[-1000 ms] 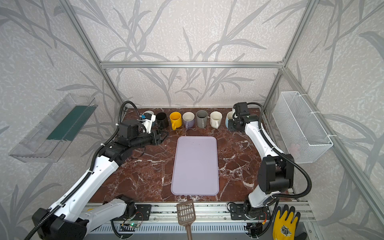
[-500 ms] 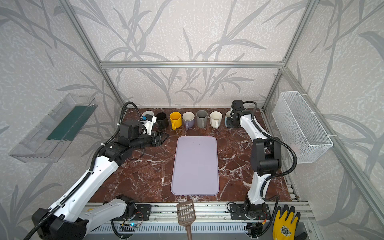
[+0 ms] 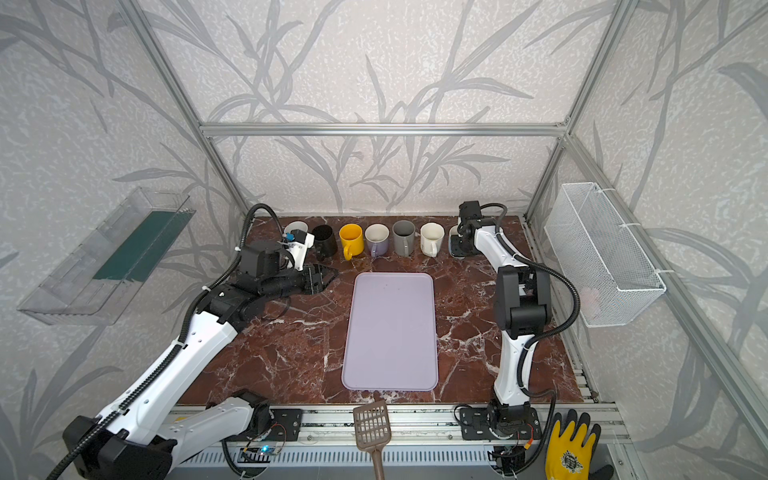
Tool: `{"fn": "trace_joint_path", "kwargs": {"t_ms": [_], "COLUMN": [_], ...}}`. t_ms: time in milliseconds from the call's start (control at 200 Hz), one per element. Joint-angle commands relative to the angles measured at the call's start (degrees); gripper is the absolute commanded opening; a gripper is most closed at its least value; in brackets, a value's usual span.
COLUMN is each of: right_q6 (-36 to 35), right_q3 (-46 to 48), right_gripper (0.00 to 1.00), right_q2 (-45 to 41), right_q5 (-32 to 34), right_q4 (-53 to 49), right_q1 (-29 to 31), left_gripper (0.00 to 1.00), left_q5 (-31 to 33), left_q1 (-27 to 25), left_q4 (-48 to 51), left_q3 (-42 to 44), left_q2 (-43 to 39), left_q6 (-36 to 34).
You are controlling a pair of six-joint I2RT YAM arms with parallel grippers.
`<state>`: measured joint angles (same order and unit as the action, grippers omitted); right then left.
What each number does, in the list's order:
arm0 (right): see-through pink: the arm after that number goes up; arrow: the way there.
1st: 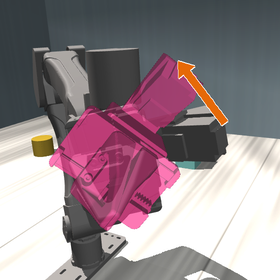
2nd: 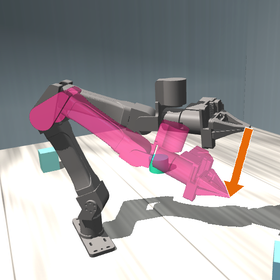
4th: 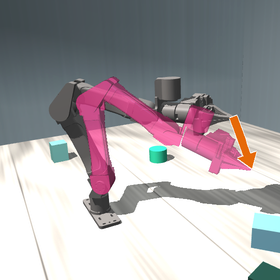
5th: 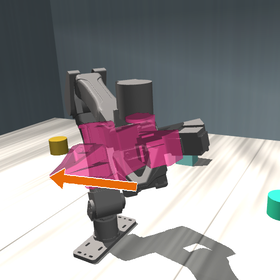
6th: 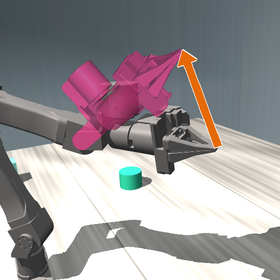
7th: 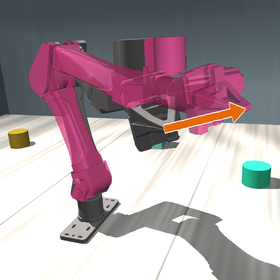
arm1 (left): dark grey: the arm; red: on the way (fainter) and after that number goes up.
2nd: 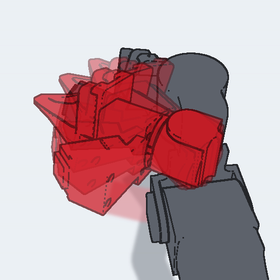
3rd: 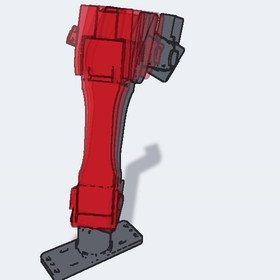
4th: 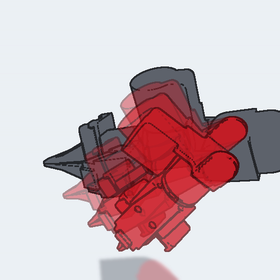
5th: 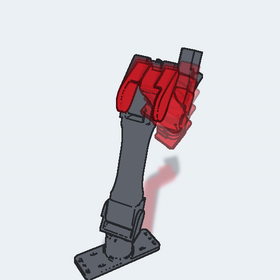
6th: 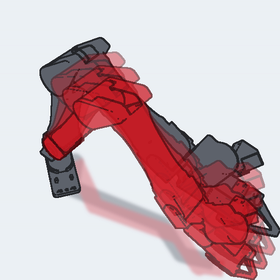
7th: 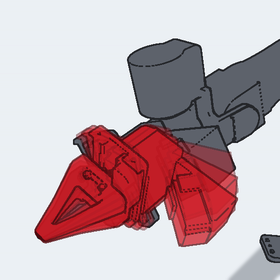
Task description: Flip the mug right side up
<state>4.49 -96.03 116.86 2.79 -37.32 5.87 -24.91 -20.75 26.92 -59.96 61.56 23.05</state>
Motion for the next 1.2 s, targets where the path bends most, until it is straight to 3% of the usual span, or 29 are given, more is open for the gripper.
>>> {"fn": "trace_joint_path", "kwargs": {"t_ms": [0,395,670,1060,1195], "right_q6": [-0.6,-0.2,0.4,1.3,1.4], "right_q3": [-3.1,-4.4,-4.7,1.3,4.2], "right_gripper": [0.00,0.00,0.23,0.39,0.42], "right_q2": [0.4,2.9,2.8,-4.9,-9.9], "right_q5": [1.0,1.0,1.2,3.1,0.2], "right_q4": [1.9,1.4,0.3,2.9,2.7], "right_q1": [-0.3,-0.3,-0.3,-0.4,-1.1], "left_gripper": [0.46,0.47,0.55,0.59,0.61], "left_q5": [1.1,1.7,2.4,6.2,8.1], "left_q1": [-0.3,-0.7,-0.9,-1.0,-1.0], "left_q4": [1.9,2.8,3.1,3.4,3.5], "left_q3": [-2.2,-2.4,-2.3,-2.0,-2.6], "left_q2": [-0.6,-0.1,-0.4,-1.9,-2.8], "left_q6": [-1.3,-1.5,-1.6,-1.6,-2.0]}}
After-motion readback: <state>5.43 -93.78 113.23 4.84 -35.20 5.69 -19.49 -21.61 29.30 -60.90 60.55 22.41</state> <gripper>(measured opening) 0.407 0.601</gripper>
